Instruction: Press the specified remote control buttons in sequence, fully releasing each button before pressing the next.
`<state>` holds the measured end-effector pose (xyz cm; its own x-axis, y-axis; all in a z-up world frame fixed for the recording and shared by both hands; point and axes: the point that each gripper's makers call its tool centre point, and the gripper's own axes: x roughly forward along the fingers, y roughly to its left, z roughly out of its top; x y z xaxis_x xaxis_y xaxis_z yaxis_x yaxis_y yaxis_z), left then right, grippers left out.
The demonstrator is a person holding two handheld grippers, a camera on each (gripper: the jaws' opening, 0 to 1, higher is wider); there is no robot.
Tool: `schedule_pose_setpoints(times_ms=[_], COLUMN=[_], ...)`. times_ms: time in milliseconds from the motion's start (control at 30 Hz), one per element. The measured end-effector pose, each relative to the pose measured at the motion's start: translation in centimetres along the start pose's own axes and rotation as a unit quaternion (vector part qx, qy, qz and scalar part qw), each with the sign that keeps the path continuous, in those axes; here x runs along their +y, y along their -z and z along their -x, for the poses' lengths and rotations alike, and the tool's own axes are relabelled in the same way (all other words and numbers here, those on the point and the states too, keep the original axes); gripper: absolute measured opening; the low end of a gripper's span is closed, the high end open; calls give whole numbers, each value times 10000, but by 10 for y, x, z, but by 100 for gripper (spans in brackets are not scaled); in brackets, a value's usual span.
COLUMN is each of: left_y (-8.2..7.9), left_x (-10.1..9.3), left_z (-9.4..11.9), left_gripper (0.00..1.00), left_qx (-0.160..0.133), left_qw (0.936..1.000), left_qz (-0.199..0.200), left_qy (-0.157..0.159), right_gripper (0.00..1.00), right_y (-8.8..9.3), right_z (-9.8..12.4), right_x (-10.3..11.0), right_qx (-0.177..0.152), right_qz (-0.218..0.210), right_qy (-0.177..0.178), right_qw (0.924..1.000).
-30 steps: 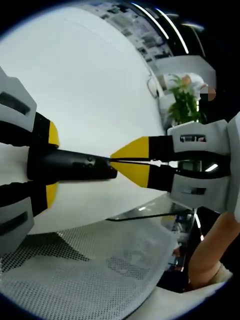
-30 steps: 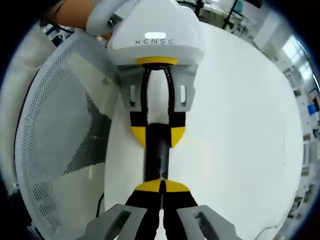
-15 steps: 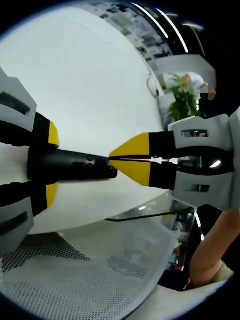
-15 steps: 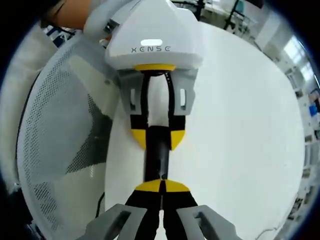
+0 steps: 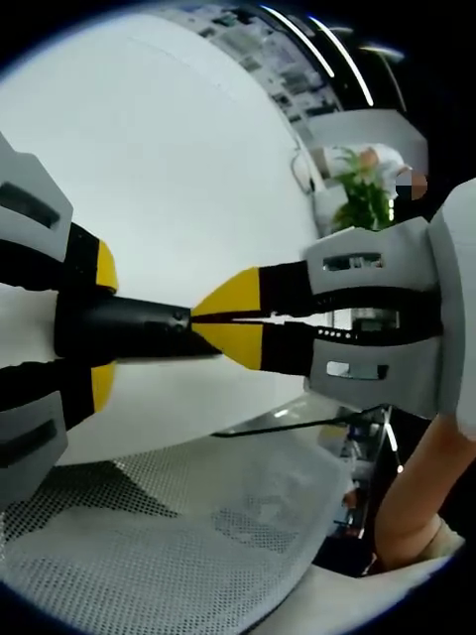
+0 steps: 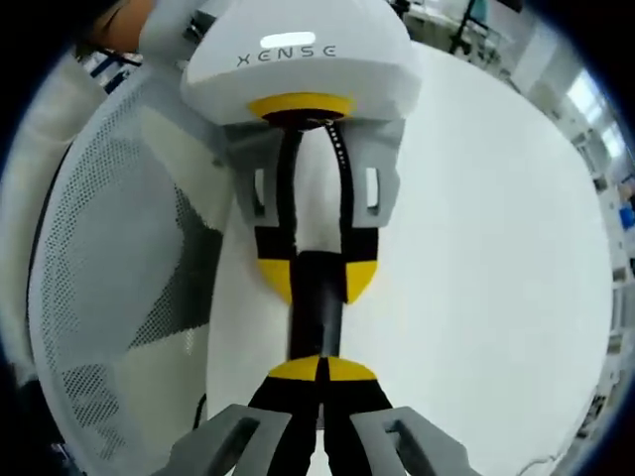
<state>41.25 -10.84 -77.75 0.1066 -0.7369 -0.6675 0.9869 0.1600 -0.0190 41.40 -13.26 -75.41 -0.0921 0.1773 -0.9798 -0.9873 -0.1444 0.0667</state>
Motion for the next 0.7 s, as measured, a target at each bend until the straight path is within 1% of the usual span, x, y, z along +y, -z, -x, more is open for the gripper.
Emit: schedule_pose_setpoints(times_ms=[300, 467, 700], left_y=[0, 0, 0], left_x=[0, 0, 1], left_z=[0, 0, 0], left_gripper=[24, 24, 24], left_qx=[-11, -24, -37], left_qw=[10000, 10000, 10000], left_qz=[8, 12, 14], left_qy=[-11, -12, -10], right_gripper=[0, 0, 0], right_y=[-1, 2, 1], right_z=[-11, -17, -19], right_x=[2, 4, 4], right_qx=[0, 63, 57], right_qz=[-19, -42, -52], right_qy=[-105, -150, -184], right_qw=[9999, 9999, 9998])
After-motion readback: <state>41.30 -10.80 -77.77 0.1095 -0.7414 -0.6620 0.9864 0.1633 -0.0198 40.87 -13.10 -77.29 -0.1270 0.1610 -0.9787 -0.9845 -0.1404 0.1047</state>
